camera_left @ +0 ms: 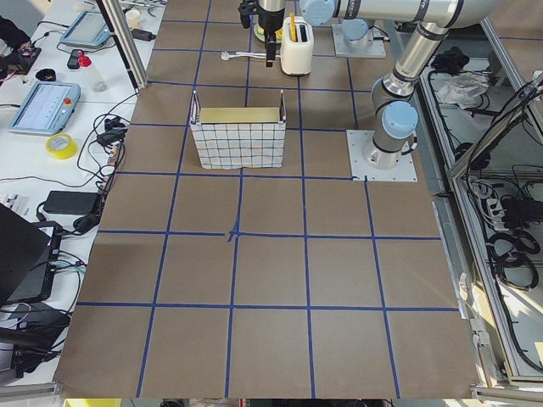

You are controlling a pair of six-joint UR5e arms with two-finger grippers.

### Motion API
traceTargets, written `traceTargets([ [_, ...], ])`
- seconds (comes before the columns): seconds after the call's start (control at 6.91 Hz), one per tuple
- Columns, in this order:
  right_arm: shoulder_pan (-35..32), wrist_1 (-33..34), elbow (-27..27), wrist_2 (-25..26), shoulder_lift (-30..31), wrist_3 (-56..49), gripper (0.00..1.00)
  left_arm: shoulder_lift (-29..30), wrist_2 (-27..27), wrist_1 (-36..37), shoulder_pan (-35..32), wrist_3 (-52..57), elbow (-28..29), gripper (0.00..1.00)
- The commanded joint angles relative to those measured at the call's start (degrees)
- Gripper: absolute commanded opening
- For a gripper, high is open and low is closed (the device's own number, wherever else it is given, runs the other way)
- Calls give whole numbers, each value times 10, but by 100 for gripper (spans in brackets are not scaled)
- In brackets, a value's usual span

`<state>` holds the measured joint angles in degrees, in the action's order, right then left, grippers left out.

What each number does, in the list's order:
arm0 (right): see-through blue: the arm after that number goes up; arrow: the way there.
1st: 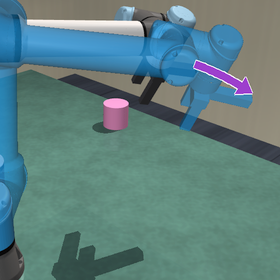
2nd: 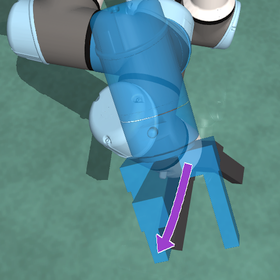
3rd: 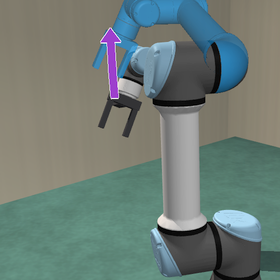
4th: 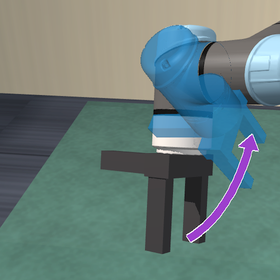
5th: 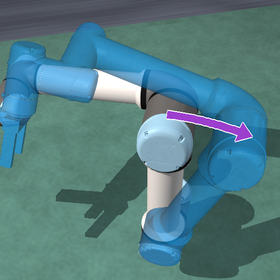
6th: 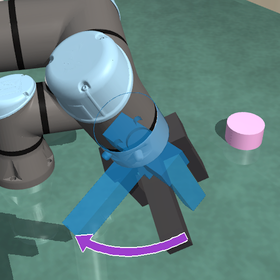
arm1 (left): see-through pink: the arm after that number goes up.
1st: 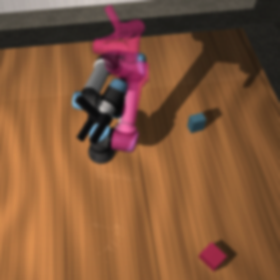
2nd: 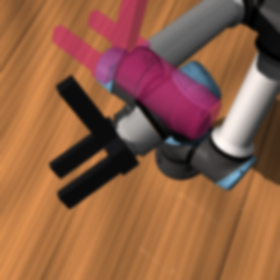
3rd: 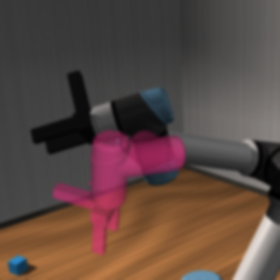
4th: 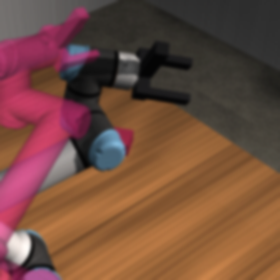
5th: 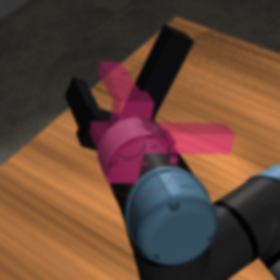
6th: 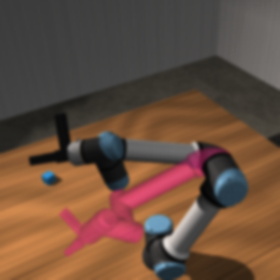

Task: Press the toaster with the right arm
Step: 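Move the right gripper down to the toaster lever beside the green plate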

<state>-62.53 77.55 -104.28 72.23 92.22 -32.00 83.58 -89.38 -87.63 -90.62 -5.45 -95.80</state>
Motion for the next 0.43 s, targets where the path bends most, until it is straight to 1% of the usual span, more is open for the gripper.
traceTargets([
  [0.0, 34, -25, -54, -25, 0, -68, 0, 0, 0, 0, 0, 0, 0, 100],
  [0.14, 40, -27, -82, -24, 0, -105, 0, 0, 0, 0, 0, 0, 0, 100],
  [0.29, 56, -27, -110, -24, -1, -115, 0, 0, 0, 0, 0, 0, 1, 100],
])
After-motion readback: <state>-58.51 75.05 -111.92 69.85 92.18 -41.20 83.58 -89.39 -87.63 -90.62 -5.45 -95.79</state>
